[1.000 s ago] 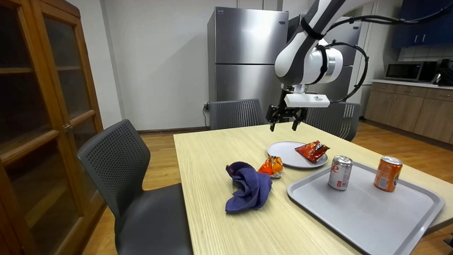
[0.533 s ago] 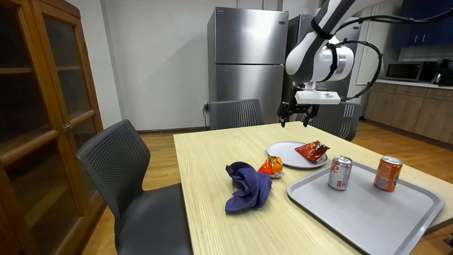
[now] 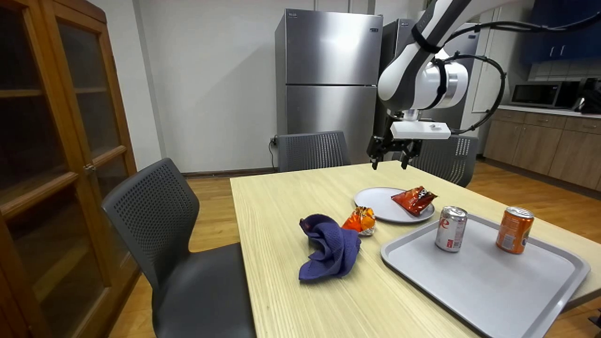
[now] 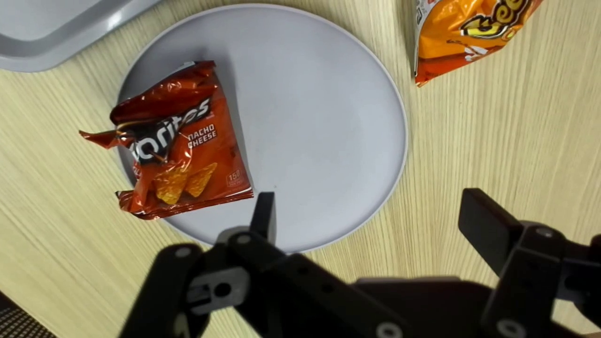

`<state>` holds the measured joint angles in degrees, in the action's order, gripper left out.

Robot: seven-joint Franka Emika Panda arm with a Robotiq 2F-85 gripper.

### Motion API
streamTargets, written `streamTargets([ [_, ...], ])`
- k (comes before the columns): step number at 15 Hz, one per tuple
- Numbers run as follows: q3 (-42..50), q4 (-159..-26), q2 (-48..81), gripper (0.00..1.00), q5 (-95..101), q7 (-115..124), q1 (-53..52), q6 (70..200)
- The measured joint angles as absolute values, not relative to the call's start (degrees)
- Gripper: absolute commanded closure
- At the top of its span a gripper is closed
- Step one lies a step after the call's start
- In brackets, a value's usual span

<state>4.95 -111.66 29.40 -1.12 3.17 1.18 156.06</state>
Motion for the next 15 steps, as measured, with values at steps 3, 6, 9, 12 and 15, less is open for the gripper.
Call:
streamTargets([
  [3,4.95,-111.66,29.4,0.0,-1.12,3.17,1.18,156.06],
  [6,4.96,-111.66,29.49,0.0,-1.12,3.17,1.19,156.15],
  [9,5.07,-111.61,29.5,0.0,-1.07,3.05,1.35,157.61],
  [12,5.17,-111.32,29.48,0.0,-1.07,2.65,2.2,159.38],
  [15,5.14,-110.62,29.48,0.0,-1.13,2.13,3.95,160.22],
])
